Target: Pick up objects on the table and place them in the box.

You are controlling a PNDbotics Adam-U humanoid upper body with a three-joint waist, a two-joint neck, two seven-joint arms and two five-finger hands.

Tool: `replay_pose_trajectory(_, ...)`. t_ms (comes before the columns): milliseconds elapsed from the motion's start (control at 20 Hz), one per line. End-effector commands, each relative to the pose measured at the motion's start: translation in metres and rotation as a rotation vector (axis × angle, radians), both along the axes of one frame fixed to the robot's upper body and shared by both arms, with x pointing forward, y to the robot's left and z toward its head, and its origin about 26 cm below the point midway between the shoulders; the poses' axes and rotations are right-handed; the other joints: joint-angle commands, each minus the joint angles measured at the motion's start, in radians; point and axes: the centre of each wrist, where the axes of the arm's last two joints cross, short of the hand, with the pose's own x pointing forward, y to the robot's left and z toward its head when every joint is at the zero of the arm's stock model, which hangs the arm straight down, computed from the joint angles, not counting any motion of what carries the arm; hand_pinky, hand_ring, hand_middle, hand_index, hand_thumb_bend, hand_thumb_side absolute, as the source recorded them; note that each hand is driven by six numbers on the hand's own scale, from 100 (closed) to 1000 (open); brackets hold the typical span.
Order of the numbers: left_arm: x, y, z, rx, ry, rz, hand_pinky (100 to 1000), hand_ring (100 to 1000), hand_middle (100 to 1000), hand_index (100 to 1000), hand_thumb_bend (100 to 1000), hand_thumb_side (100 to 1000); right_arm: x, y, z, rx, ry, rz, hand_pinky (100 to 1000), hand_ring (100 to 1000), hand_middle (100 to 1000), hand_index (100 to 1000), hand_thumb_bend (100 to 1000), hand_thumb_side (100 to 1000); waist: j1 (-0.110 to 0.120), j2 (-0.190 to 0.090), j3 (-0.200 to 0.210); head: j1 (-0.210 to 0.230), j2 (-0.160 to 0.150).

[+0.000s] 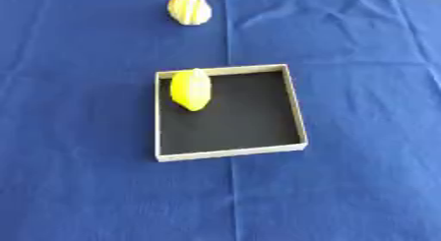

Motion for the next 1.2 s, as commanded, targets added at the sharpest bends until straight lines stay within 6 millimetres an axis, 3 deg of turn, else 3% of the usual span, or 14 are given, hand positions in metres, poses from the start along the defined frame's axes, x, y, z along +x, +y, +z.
replay_pose_trajectory(50, 0.011, 0.008, 0.014, 0.167, 0.072, 0.090, 896, 975, 874, 791, 100, 599, -0.010, -0.014, 0.006, -0.002, -0.089, -0.040, 793, 945, 851, 902, 114, 438, 0.005, -0.018, -0.010, 0.028, -0.004)
replay_pose_trajectory(300, 0.043, 0.015, 0.033, 0.480, 0.244, 0.180, 875, 978, 881, 852, 100, 567, -0.018, -0.026, -0.017, 0.009, -0.129, -0.111, 794, 940, 849, 899, 128, 431, 0.019, -0.018, -0.037, 0.048, -0.004)
replay_pose_trajectory(550, 0.083, 0.018, 0.048, 0.675, 0.367, 0.257, 873, 988, 904, 921, 100, 553, -0.021, -0.029, -0.026, 0.010, -0.157, -0.144, 794, 935, 845, 897, 134, 424, 0.028, -0.020, -0.063, 0.056, -0.007)
replay_pose_trajectory(750, 0.116, 0.018, 0.050, 0.798, 0.450, 0.340, 876, 991, 916, 967, 100, 449, -0.021, -0.030, -0.027, 0.002, -0.167, -0.148, 793, 933, 844, 896, 138, 424, 0.035, -0.016, -0.088, 0.067, -0.012)
replay_pose_trajectory(900, 0.135, 0.016, 0.046, 0.846, 0.506, 0.385, 880, 996, 925, 997, 100, 319, -0.021, -0.029, -0.027, 0.005, -0.174, -0.144, 793, 931, 843, 895, 139, 425, 0.038, -0.010, -0.106, 0.082, -0.016)
replay_pose_trajectory(1200, 0.161, 0.009, 0.038, 0.909, 0.598, 0.451, 900, 1000, 947, 1000, 112, 183, -0.019, -0.026, -0.024, 0.006, -0.178, -0.137, 791, 932, 839, 895, 136, 430, 0.046, 0.009, -0.137, 0.112, -0.026)
